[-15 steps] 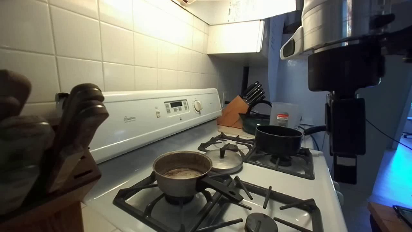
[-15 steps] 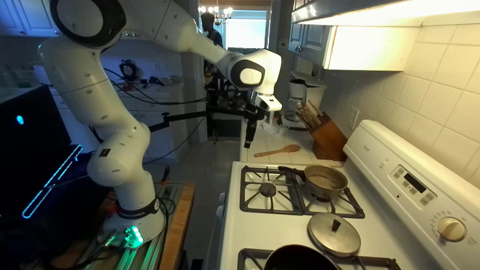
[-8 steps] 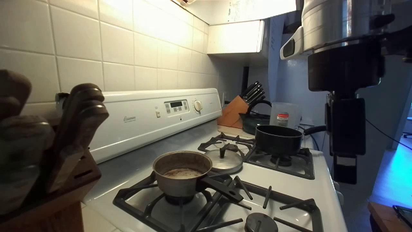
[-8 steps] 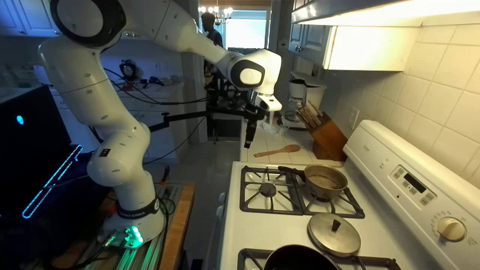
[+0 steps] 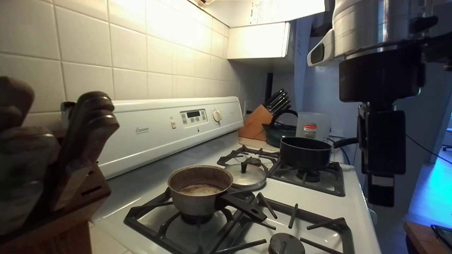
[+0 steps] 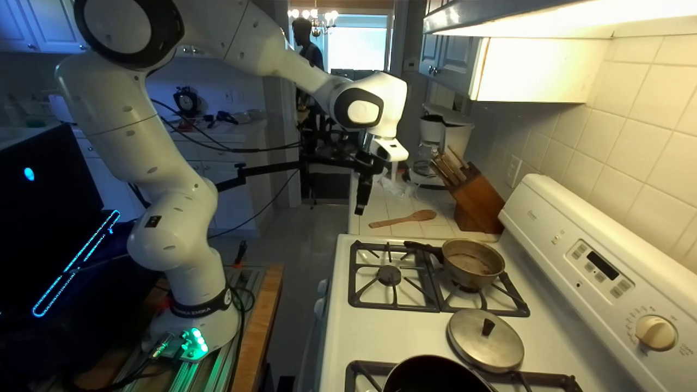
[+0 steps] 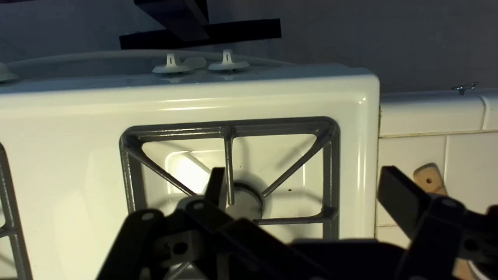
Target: Pick up the wooden spoon, then move it around in the pot and then place it on the counter
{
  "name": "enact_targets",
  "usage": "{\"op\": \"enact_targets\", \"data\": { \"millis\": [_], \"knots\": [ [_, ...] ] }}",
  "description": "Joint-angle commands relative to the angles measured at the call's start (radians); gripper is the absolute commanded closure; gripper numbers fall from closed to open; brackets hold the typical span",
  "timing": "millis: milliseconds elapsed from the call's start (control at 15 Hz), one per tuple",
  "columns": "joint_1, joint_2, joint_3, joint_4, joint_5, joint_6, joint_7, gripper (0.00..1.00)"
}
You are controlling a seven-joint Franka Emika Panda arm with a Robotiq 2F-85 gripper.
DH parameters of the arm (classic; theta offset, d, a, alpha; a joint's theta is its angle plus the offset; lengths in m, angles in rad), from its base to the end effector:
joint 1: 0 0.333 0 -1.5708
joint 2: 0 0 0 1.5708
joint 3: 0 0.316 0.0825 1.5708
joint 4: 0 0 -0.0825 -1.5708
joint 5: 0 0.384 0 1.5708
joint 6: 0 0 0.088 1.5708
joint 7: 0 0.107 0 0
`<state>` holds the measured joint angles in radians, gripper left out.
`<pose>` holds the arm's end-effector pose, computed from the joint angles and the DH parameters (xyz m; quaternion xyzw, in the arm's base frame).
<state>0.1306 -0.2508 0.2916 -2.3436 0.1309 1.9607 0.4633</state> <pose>0.4060 0.1941 0.4171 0.9957 -0.0564 -0.0730 0.0088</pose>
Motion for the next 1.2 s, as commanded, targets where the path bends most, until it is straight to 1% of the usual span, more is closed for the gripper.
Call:
{"op": "enact_targets", "data": {
  "millis": [0, 267, 533, 667, 800, 933, 1000, 1133],
  "knots": [
    [0.052, 0.023, -0.004, -0.029, 0.053, 0.1, -0.059, 0.0],
    [0.102, 0.073, 0.014, -0.05, 0.052, 0.292, -0.131, 0.0],
    [0.134, 0.144, 0.026, -0.024, 0.043, 0.442, -0.162, 0.0],
    [0.142, 0.176, 0.035, -0.032, 0.008, 0.529, -0.164, 0.0],
    [0.146, 0.207, 0.044, -0.039, -0.04, 0.62, -0.142, 0.0],
    [0.147, 0.243, 0.048, -0.03, -0.09, 0.677, -0.107, 0.0],
    [0.148, 0.264, 0.048, -0.029, -0.128, 0.722, -0.079, 0.0],
    [0.153, 0.291, 0.041, -0.024, -0.199, 0.768, 0.003, 0.0]
  ]
}}
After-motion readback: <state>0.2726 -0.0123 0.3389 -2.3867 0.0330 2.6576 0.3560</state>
